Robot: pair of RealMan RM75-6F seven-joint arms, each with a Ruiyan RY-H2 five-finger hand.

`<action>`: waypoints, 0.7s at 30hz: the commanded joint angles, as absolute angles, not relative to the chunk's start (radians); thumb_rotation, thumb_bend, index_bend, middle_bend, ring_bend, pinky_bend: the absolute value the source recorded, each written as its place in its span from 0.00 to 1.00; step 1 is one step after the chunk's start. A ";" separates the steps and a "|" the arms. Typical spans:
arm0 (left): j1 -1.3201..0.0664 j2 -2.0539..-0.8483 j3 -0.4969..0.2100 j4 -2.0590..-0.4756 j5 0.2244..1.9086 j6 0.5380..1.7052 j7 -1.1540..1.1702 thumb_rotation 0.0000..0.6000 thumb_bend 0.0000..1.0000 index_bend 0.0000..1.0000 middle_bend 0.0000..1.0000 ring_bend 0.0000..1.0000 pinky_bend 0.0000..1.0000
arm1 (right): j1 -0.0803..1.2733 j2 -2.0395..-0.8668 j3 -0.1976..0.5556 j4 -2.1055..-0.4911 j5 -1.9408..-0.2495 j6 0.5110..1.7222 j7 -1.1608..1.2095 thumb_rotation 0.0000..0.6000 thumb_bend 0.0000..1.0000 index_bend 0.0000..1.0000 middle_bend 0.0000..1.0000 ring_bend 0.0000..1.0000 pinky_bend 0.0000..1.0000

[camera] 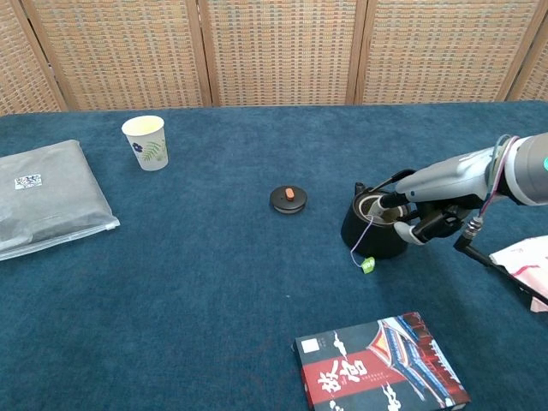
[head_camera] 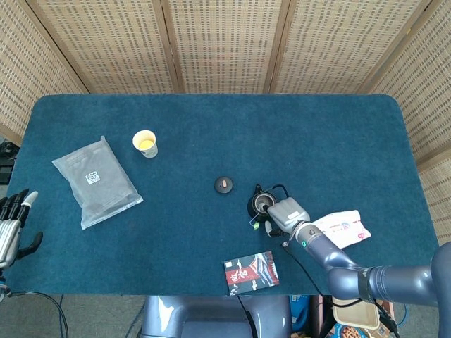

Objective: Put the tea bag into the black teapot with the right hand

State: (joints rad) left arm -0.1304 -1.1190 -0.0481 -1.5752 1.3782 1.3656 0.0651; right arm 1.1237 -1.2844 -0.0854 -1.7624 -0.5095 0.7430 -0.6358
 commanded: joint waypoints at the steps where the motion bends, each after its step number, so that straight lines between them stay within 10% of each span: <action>1: -0.128 -1.119 -0.048 -1.571 1.377 1.367 0.061 1.00 0.41 0.00 0.00 0.00 0.00 | 1.129 -1.278 -0.088 -1.771 -0.504 0.755 -0.634 0.30 0.83 0.09 1.00 1.00 1.00; 15: -0.129 -1.123 -0.049 -1.568 1.379 1.367 0.055 1.00 0.41 0.00 0.00 0.00 0.00 | 1.042 -1.157 -0.073 -1.925 -0.654 0.916 -0.545 0.30 0.83 0.09 1.00 1.00 1.00; 21: -0.128 -1.122 -0.048 -1.571 1.382 1.366 0.046 1.00 0.41 0.00 0.00 0.00 0.00 | 0.953 -1.115 -0.043 -2.018 -0.745 1.035 -0.459 0.02 0.83 0.09 0.91 0.97 1.00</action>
